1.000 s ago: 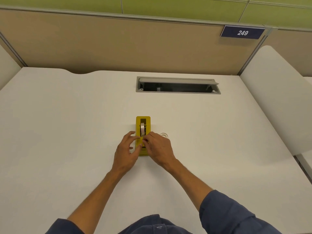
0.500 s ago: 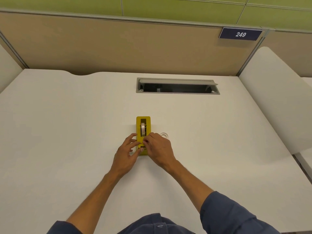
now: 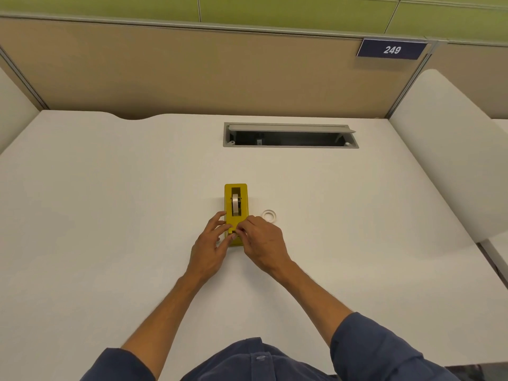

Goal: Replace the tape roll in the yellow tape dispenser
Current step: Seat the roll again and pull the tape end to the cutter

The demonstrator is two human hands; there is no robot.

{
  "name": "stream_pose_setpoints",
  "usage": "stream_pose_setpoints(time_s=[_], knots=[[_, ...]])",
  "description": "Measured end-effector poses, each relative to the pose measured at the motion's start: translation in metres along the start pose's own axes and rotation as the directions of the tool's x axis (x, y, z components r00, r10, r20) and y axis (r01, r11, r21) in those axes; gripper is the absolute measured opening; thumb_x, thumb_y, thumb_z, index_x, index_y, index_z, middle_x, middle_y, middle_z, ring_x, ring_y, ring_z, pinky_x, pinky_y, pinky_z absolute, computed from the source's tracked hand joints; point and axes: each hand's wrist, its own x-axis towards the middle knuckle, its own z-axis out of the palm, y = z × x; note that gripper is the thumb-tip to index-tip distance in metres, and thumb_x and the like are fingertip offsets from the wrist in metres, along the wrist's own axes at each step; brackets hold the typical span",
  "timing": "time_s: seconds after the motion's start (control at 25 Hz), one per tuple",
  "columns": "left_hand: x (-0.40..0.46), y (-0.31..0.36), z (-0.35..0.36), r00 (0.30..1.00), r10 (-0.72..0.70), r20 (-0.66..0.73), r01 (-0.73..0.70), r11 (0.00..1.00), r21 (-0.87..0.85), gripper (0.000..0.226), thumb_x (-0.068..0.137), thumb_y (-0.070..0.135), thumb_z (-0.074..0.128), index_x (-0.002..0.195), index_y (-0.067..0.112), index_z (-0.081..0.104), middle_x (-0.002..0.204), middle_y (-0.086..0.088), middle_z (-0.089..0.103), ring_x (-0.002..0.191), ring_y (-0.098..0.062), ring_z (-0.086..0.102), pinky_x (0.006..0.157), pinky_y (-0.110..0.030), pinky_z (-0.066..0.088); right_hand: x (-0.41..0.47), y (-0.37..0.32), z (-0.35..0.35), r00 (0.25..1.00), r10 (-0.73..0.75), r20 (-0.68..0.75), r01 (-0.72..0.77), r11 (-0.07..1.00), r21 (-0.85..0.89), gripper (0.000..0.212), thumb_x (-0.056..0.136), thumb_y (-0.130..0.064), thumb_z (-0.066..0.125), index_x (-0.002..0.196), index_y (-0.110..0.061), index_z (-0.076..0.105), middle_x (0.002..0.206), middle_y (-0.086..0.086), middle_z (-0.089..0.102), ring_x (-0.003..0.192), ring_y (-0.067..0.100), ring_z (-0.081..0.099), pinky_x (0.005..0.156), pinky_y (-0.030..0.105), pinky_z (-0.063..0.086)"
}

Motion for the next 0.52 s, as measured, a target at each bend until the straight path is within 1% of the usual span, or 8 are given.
stream_pose_setpoints(time_s=[0.12,0.24,0.44,0.52], knots=[[0.0,-0.001,0.001,1.0,0.0,-0.001,0.0,1.0,0.004,0.048,0.084,0.047,0.05,0.122,0.019,0.061,0.15,0.005,0.037,0.127,-0.016,0.048,0.095,-0.038,0.05,-0.005,-0.002,0.0,1.0,-0.006,-0.028,0.006,1.0,-0.001,0.011,0.09,-0.02,0.064,0.092,-0.01,0.069,0.088,0.008,0.069,0.074,0.025,0.064,0.059,0.032,0.051],[-0.001,-0.002,0.002,1.0,0.012,-0.003,-0.012,1.0,0.009,0.048,0.085,0.047,0.049,0.124,0.021,0.059,0.15,0.005,0.037,0.126,-0.016,0.049,0.094,-0.037,0.05,-0.009,-0.003,0.001,0.999,-0.014,-0.039,0.014,1.0,-0.006,0.01,0.09,-0.021,0.065,0.091,-0.011,0.069,0.086,0.006,0.07,0.072,0.023,0.064,0.059,0.034,0.053],[-0.002,-0.002,0.002,1.0,0.015,0.005,-0.015,1.0,0.011,0.05,0.086,0.047,0.047,0.126,0.021,0.058,0.151,0.006,0.036,0.127,-0.017,0.048,0.094,-0.036,0.05,-0.013,-0.005,0.001,0.997,-0.025,-0.071,0.023,0.999,-0.031,0.008,0.088,-0.021,0.068,0.089,-0.013,0.069,0.083,0.004,0.07,0.068,0.021,0.063,0.055,0.028,0.05],[-0.002,-0.002,0.002,1.0,0.013,0.007,-0.013,1.0,0.007,0.051,0.085,0.048,0.046,0.126,0.02,0.057,0.151,0.005,0.036,0.127,-0.017,0.048,0.095,-0.038,0.05,-0.015,-0.005,0.002,0.996,-0.032,-0.083,0.028,0.999,-0.044,0.008,0.087,-0.022,0.068,0.089,-0.014,0.069,0.082,0.003,0.07,0.068,0.021,0.063,0.054,0.027,0.048]])
